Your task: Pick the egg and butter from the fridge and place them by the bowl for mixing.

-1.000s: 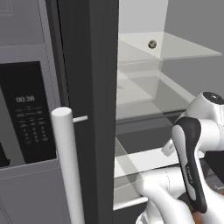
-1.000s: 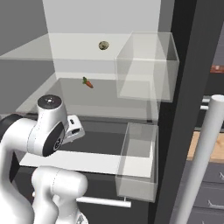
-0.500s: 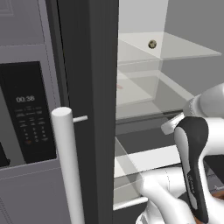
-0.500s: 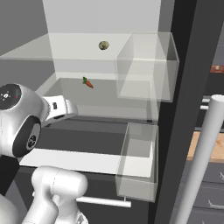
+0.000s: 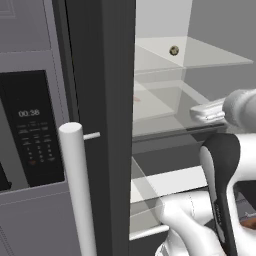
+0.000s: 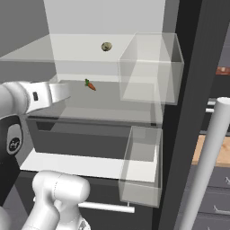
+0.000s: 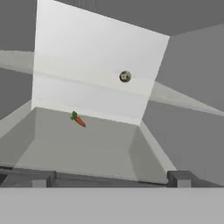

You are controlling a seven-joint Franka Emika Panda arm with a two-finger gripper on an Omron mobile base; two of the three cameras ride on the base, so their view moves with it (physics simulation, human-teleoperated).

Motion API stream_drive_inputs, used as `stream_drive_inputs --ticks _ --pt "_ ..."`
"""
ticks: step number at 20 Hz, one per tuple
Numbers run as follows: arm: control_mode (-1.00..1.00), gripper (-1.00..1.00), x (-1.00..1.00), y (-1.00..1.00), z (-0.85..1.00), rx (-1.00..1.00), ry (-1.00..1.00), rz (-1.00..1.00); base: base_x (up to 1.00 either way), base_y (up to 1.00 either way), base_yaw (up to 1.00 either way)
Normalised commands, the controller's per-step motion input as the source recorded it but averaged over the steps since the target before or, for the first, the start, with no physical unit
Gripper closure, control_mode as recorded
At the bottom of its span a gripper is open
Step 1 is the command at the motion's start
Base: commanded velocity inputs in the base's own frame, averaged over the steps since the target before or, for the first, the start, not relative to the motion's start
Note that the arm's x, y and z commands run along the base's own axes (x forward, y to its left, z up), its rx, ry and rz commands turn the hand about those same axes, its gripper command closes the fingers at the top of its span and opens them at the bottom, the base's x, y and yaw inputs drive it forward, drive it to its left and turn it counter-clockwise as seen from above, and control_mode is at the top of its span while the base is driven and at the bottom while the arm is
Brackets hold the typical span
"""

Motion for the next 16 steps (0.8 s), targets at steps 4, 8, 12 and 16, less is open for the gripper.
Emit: stream_drive_inputs --ticks 4,8,12,16 --pt "-1.00 -1.00 -0.10 -0.21 0.58 0.27 -0.19 0.00 0.00 0.00 0.00" --pt "-1.00 -1.00 -0.19 -0.18 0.64 0.35 -0.11 0.00 0.00 0.00 0.00" --pt "-1.00 -1.00 -0.03 -0.10 0.50 0.16 0.00 0.00 0.00 0.00 0.00" --pt "-1.00 -1.00 0.43 0.01 0.65 0.05 0.25 -0.02 0.00 0.00 0.00"
